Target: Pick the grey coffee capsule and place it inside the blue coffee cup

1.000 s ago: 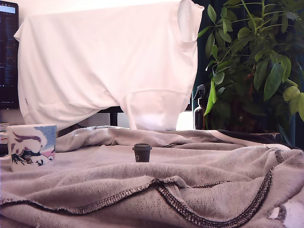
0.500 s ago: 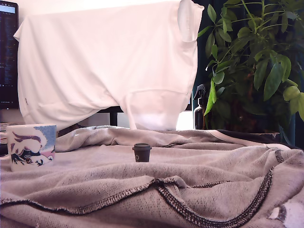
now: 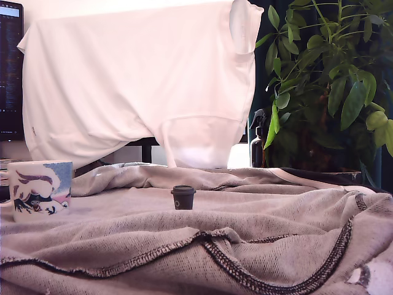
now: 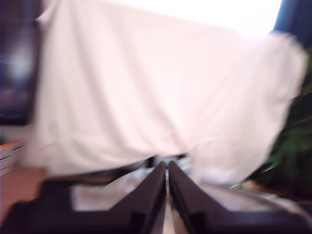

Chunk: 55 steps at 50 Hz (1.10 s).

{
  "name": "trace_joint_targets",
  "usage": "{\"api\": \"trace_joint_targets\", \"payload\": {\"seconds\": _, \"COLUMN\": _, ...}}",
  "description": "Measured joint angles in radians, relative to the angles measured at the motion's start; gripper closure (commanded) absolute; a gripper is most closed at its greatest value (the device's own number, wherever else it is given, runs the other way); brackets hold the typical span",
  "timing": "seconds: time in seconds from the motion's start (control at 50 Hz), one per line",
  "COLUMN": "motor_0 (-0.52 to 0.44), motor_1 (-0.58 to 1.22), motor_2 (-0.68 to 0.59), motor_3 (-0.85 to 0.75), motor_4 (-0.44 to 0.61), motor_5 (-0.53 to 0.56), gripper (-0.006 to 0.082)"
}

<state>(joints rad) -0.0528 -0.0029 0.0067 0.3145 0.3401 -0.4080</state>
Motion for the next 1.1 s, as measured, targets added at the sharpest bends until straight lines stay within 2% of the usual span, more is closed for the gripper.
{"api": "trace_joint_targets", "payload": {"seconds": 0.22, "motor_0": -0.121, "motor_1": 0.095, "motor_2": 0.000, "motor_3": 0.024, "motor_4": 0.029, "motor_5": -0.013, "gripper": 0.0788}}
{"api": "trace_joint_targets", "payload": {"seconds": 0.4, "motor_0": -0.243, "motor_1": 0.261, "motor_2": 0.000, "motor_3": 0.142, "motor_4": 0.018, "motor_5": -0.006, "gripper": 0.0788}}
{"api": "trace_joint_targets", "payload": {"seconds": 0.62, "motor_0": -0.369, "motor_1": 0.537, "motor_2": 0.000, "motor_3": 0.312, "motor_4": -0.014, "motor_5": 0.068, "gripper": 0.0771}}
{"api": "trace_joint_targets", "payload": {"seconds": 0.66, "motor_0": -0.388, "motor_1": 0.597, "motor_2": 0.002, "motor_3": 0.337, "motor_4": -0.021, "motor_5": 0.083, "gripper": 0.0714}}
{"api": "trace_joint_targets", "payload": {"seconds": 0.7, "motor_0": -0.404, "motor_1": 0.653, "motor_2": 0.006, "motor_3": 0.353, "motor_4": -0.027, "motor_5": 0.097, "gripper": 0.0600}}
{"api": "trace_joint_targets", "payload": {"seconds": 0.8, "motor_0": -0.442, "motor_1": 0.809, "motor_2": 0.055, "motor_3": 0.396, "motor_4": -0.036, "motor_5": 0.150, "gripper": 0.0125}}
{"api": "trace_joint_targets", "payload": {"seconds": 0.84, "motor_0": -0.454, "motor_1": 0.866, "motor_2": 0.089, "motor_3": 0.402, "motor_4": -0.038, "motor_5": 0.170, "gripper": -0.0011}}
{"api": "trace_joint_targets", "payload": {"seconds": 0.86, "motor_0": -0.460, "motor_1": 0.896, "motor_2": 0.112, "motor_3": 0.402, "motor_4": -0.039, "motor_5": 0.184, "gripper": -0.0049}}
{"api": "trace_joint_targets", "payload": {"seconds": 0.9, "motor_0": -0.472, "motor_1": 0.947, "motor_2": 0.157, "motor_3": 0.402, "motor_4": -0.040, "motor_5": 0.208, "gripper": -0.0020}}
{"api": "trace_joint_targets", "payload": {"seconds": 1.1, "motor_0": -0.532, "motor_1": 1.218, "motor_2": 0.364, "motor_3": 0.418, "motor_4": -0.056, "motor_5": 0.308, "gripper": -0.0020}}
